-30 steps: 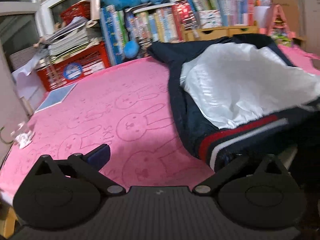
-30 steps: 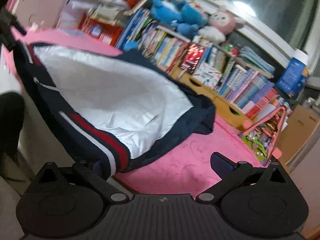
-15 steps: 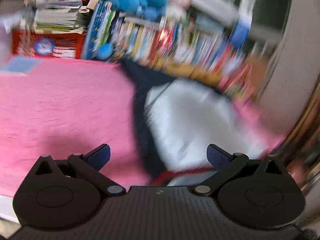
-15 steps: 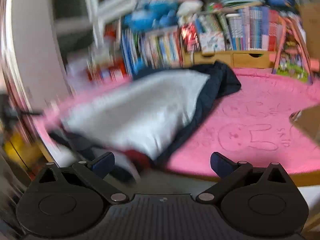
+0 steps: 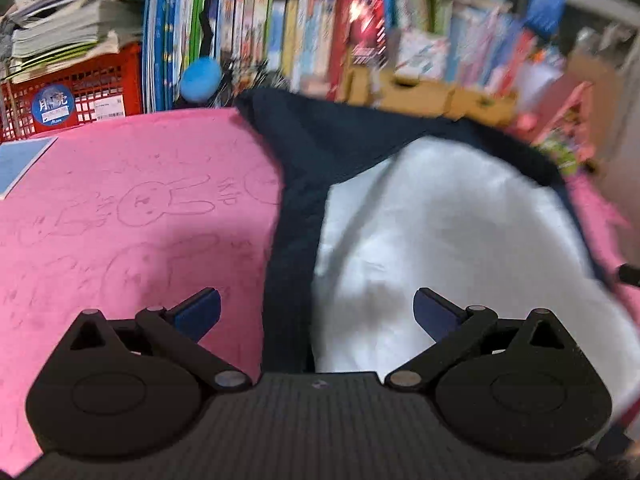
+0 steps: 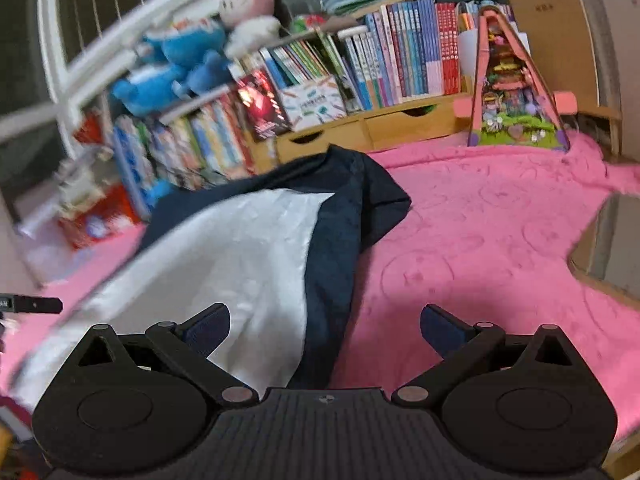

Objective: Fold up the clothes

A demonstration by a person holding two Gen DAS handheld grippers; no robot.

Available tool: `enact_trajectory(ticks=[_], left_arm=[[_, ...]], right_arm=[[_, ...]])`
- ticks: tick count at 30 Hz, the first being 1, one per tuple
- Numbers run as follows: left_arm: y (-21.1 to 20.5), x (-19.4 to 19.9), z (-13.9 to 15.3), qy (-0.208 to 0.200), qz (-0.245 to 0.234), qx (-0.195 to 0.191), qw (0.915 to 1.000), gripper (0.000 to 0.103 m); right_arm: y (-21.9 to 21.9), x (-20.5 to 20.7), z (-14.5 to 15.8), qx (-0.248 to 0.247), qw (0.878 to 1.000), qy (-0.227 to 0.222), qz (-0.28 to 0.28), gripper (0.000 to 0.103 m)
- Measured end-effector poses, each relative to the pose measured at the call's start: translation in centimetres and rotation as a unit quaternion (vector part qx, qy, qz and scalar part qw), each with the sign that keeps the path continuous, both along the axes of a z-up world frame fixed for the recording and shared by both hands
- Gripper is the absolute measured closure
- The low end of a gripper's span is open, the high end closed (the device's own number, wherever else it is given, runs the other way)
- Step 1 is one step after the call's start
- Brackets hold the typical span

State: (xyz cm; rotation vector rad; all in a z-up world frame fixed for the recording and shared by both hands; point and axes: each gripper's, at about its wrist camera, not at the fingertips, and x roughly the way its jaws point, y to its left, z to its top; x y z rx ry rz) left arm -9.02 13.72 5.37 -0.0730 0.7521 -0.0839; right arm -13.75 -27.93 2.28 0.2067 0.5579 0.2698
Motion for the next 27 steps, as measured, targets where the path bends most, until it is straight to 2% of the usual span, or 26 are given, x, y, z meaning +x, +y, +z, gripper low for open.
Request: enact_trajectory(ticks=[3, 5, 6, 7, 8, 9, 10, 11, 12, 13, 14, 16, 17, 22, 25, 27], left_arm=[[0.2, 3.9, -1.7, 0.04, 0.009, -0.006, 0.9991, 0.0], [0.9, 5.6, -2.2, 0.05, 0.018, -0.028, 0.9982, 0.003], [1.1, 6.2, -2.3, 0.049, 0.026, -0.035, 0.9978, 0.012], [1.3, 6.5, -2.1, 0.048, 0.029, -0.038, 0.9977, 0.025], [1.4, 6.8, -2.0, 0.047, 0.033, -0.041, 0.9975, 0.032], [1.4, 7.0, -2.0, 0.047, 0.038, -0.036, 0.9975, 0.044], [1.5, 7.1, -1.9, 0.047, 0.044, -0.029, 0.9975, 0.066], [1.4, 7.1, -2.0, 0.042, 0.056, -0.008, 0.9975, 0.075], [1.3, 7.1, -2.1, 0.036, 0.066, 0.01, 0.9971, 0.077], [1.7, 6.7, -2.1, 0.026, 0.069, 0.016, 0.9972, 0.077], [2.0, 6.4, -2.1, 0.017, 0.073, 0.021, 0.997, 0.077], [3.0, 5.8, -2.2, 0.016, 0.087, 0.027, 0.9957, 0.083], [3.5, 5.5, -2.3, 0.016, 0.094, 0.03, 0.995, 0.082], [6.0, 3.9, -2.5, 0.014, 0.129, 0.044, 0.9906, 0.076], [6.4, 2.9, -1.6, 0.004, 0.144, 0.035, 0.989, 0.076], [6.9, 2.5, -0.4, -0.015, 0.144, 0.013, 0.9894, 0.077]], right_arm=[[1.5, 2.3, -1.0, -0.024, 0.999, 0.017, -0.019, 0.0], [2.0, 3.5, -1.8, -0.021, 0.999, 0.03, -0.017, 0.0], [2.1, 3.9, -2.1, -0.017, 0.999, 0.038, -0.019, 0.0], [2.1, 4.3, -2.4, -0.013, 0.999, 0.04, -0.023, 0.0], [2.1, 4.3, -2.5, -0.012, 0.999, 0.034, -0.026, 0.001], [2.1, 4.4, -2.6, -0.012, 0.999, 0.03, -0.029, 0.0], [2.2, 4.4, -2.7, -0.02, 0.999, 0.028, -0.034, 0.005], [2.4, 4.4, -2.7, -0.038, 0.998, 0.025, -0.042, 0.015], [2.7, 4.4, -2.6, -0.055, 0.997, 0.023, -0.05, 0.023], [2.9, 4.4, -2.6, -0.074, 0.995, 0.02, -0.056, 0.042], [3.1, 4.3, -2.6, -0.092, 0.994, 0.016, -0.058, 0.056], [3.1, 4.0, -2.6, -0.107, 0.993, 0.013, -0.054, 0.064], [2.9, 3.9, -2.6, -0.104, 0.993, 0.013, -0.054, 0.068], [2.0, 4.0, -2.4, -0.073, 0.996, 0.022, -0.053, 0.067], [2.1, 3.9, -2.6, -0.074, 0.996, 0.014, -0.043, 0.061], [2.2, 3.8, -2.6, -0.072, 0.997, 0.009, -0.036, 0.056]])
